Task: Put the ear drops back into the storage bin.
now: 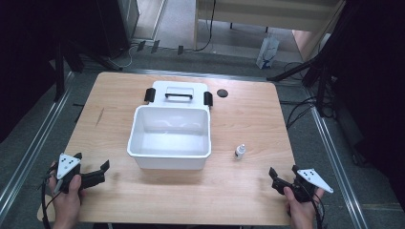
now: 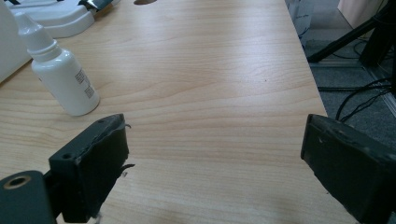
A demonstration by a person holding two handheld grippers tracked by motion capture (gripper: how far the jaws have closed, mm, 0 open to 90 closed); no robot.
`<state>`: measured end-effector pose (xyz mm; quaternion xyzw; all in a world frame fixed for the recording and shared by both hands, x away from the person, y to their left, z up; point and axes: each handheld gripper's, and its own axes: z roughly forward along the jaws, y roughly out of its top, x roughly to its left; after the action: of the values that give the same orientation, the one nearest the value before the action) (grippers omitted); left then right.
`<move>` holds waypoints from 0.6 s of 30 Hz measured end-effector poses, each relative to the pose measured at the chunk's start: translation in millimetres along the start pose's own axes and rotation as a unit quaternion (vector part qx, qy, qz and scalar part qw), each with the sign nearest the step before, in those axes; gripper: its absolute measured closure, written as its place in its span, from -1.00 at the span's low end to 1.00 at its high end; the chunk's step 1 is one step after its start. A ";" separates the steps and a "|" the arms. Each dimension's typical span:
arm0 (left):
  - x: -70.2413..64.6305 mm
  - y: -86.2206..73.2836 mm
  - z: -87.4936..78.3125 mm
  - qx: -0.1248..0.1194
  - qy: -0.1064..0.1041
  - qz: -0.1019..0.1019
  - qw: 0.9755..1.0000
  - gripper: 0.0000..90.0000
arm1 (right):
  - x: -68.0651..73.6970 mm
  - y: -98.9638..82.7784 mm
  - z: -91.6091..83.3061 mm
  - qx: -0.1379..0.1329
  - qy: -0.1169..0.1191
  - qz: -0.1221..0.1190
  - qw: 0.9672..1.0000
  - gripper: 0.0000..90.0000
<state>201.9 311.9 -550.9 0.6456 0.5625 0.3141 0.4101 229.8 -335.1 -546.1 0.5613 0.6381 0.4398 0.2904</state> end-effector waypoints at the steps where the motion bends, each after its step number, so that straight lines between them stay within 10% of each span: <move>1: -0.1 0.0 0.1 0.000 0.001 0.000 1.000 -0.99 | -0.3 0.0 -0.1 -0.002 -0.001 0.000 1.000 -0.81; 18: -0.7 -0.3 0.1 0.000 0.001 -0.001 1.000 -0.99 | 2.9 5.7 5.2 0.041 0.004 0.000 0.999 -0.65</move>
<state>201.7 311.3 -551.1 0.6447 0.5636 0.3139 0.4101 236.3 -331.2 -543.0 0.5709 0.6570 0.4153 0.2643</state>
